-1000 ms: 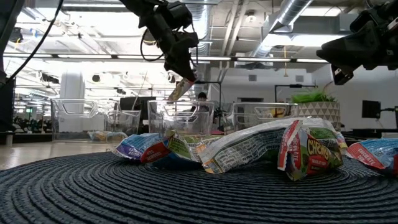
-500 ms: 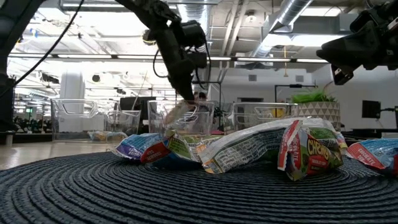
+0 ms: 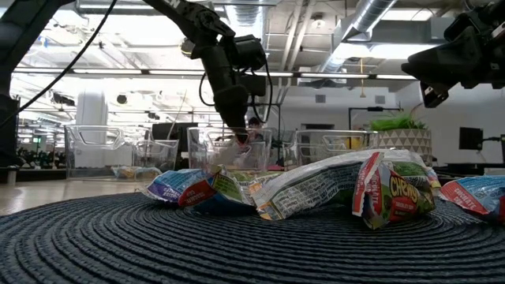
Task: Pick and place Granola Bars by type
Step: Put the red granola bar into the middle transparent bin
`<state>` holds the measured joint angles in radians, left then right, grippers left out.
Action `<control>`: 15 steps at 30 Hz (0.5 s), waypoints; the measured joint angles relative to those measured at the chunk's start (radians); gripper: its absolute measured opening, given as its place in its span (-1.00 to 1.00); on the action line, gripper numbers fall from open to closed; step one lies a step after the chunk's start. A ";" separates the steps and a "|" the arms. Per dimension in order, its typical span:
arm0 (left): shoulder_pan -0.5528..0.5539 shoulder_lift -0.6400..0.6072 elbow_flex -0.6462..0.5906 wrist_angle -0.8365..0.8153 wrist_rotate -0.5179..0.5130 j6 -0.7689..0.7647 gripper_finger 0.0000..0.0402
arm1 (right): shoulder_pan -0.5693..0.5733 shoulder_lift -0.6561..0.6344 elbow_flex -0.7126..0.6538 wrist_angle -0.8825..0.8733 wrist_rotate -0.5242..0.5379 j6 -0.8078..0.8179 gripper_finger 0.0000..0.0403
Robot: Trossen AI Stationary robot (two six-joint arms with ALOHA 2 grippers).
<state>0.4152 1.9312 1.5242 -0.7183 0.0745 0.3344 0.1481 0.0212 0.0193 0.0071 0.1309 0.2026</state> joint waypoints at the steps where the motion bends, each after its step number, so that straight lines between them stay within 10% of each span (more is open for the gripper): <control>1: 0.000 0.000 0.000 0.000 0.000 0.000 -0.65 | 0.000 0.000 0.000 0.000 0.000 0.000 -0.62; 15: 0.000 0.000 0.000 -0.002 -0.029 0.000 -0.42 | 0.000 0.000 0.000 0.000 0.000 0.000 -0.62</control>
<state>0.4152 1.9312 1.5242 -0.7204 0.0451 0.3340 0.1478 0.0212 0.0193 0.0072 0.1310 0.2027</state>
